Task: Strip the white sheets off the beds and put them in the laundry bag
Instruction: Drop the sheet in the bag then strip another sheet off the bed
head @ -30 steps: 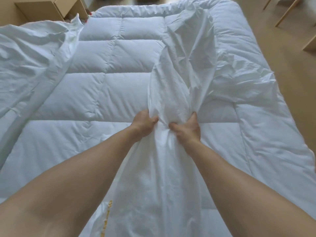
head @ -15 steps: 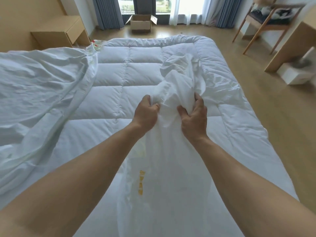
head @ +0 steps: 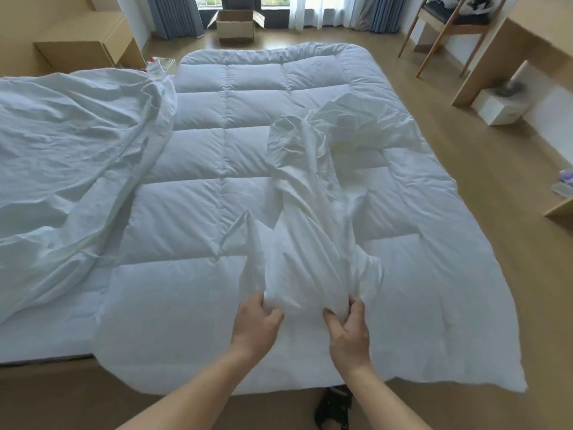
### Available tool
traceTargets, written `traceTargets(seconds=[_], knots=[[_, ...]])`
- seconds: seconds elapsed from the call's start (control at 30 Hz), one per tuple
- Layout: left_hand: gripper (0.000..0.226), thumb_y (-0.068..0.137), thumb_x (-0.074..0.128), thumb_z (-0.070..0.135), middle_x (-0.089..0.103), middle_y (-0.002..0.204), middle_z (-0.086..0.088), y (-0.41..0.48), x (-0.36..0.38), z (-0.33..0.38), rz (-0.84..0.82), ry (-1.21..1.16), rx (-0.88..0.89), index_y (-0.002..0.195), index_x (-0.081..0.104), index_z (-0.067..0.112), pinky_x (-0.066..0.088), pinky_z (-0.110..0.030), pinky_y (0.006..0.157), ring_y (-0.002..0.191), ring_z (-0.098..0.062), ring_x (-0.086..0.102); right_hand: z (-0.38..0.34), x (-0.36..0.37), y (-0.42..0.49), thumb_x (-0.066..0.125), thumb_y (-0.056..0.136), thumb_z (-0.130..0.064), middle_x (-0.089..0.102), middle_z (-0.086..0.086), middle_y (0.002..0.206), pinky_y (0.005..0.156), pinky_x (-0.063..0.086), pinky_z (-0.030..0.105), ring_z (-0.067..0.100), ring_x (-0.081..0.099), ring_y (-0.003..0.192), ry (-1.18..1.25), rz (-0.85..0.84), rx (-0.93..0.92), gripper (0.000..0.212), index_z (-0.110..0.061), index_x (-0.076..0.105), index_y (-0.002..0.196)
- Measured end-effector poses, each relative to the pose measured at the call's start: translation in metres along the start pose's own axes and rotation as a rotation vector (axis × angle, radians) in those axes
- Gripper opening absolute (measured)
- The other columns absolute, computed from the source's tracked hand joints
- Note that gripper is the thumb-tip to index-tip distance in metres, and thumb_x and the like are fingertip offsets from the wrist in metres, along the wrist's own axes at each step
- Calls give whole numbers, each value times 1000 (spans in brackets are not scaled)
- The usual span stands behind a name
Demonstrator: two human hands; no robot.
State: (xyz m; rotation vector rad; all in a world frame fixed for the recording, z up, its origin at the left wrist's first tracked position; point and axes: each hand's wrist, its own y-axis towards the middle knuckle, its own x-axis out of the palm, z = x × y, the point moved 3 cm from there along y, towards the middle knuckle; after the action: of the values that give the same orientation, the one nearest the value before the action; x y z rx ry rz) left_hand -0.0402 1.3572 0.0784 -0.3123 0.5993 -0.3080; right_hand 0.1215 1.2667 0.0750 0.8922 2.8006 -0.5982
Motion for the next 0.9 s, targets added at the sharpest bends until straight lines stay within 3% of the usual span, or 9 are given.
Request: traceTargets(seconds=[0.17,0.27,0.33,0.43,0.47,0.53,0.63,0.77,0.9], knots=[[50,63,48,56,53,61,-2,-6,-5,-16,-68,218,7,75,56,8,41,-38,55,57,-20,52,32,-11,-10,52,99,-39,46,0,136,106,35,31,24,45,129,-333,-102,29,56,-16,34,147],[44,86,48,58,63,92,4,8,-14,9,66,254,13,104,54,18,49,-41,81,89,-22,62,9,-17,2,29,86,-74,52,-6,109,87,44,35,22,51,106,-417,1,-112,66,-17,60,97],[54,92,41,54,54,128,-1,23,-15,34,190,286,100,134,44,20,38,-45,102,121,-26,50,-12,-19,20,32,86,-72,55,-3,106,83,45,39,23,51,104,-569,175,-228,65,-16,62,71],[66,93,28,59,18,160,-1,48,-7,71,223,467,272,154,20,35,18,-50,115,148,-23,10,-34,-16,51,69,74,-54,55,7,126,95,41,54,35,49,121,-756,400,-434,38,-18,69,86],[64,96,25,59,3,163,2,59,-1,78,185,534,287,155,11,41,11,-54,116,150,-21,-6,-38,-13,60,74,71,-52,47,9,138,101,35,59,35,41,132,-776,376,-428,52,-20,66,112],[64,96,21,62,-21,163,7,79,14,78,82,604,252,153,-3,48,0,-63,115,146,-22,-30,-36,-6,78,68,75,-63,12,5,161,110,18,64,30,7,150,-778,199,-316,92,-36,26,152],[71,90,18,74,-30,161,5,99,37,40,-25,632,85,151,-10,52,-4,-72,110,142,-26,-39,-7,1,98,51,69,-88,-26,-10,161,112,2,69,23,-31,147,-754,-46,-26,110,-53,-16,149],[95,71,19,94,-37,157,2,96,57,-37,-82,652,-221,142,-28,54,5,-76,108,144,-33,-34,46,4,112,64,48,-92,-40,-11,155,108,11,75,27,-35,145,-753,-161,231,138,-57,-32,140],[120,60,49,94,-29,161,-1,116,64,-50,-59,367,-343,143,-28,55,9,-67,115,149,-37,-19,63,7,137,81,41,-79,-28,-5,160,117,18,60,30,-15,151,-562,-150,308,152,-53,-27,144]])
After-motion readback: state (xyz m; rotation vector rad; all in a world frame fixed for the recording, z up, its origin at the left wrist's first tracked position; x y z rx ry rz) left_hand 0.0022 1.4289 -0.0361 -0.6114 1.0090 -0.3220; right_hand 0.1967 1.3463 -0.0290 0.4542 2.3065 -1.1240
